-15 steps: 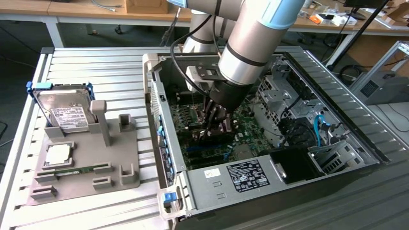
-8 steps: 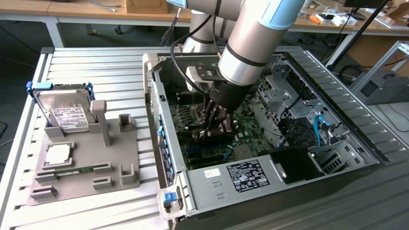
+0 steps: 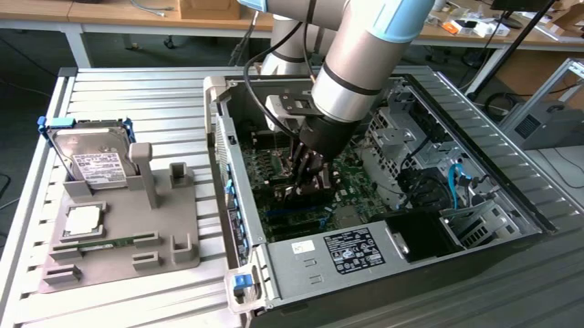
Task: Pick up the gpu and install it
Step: 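Press down on the gpu until it lock into place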
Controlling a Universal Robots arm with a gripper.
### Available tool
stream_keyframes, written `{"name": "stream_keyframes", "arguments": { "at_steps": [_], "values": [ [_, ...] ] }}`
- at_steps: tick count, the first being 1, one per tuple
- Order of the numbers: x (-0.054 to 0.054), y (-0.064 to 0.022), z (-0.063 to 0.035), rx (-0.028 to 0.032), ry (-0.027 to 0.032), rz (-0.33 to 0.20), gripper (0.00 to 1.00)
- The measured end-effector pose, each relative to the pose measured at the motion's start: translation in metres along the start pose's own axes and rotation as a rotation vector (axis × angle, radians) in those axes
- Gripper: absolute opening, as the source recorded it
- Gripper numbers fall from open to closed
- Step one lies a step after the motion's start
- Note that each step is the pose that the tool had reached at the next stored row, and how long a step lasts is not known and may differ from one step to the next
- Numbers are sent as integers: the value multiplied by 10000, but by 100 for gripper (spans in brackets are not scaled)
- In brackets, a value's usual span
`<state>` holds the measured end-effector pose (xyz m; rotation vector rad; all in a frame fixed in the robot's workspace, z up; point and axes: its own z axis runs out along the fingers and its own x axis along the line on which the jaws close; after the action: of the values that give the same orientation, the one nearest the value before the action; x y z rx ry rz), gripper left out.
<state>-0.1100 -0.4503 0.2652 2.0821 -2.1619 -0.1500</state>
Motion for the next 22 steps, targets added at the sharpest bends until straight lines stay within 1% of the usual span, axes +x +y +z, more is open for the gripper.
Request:
{"name": "stream_keyframes", "arguments": {
  "at_steps": [12,17,22],
  "values": [
    [-15,1,-2,1,18,-88,27],
    [-25,1,-1,0,2,-92,27],
    [-25,1,0,0,1,-90,27]
  ]
}}
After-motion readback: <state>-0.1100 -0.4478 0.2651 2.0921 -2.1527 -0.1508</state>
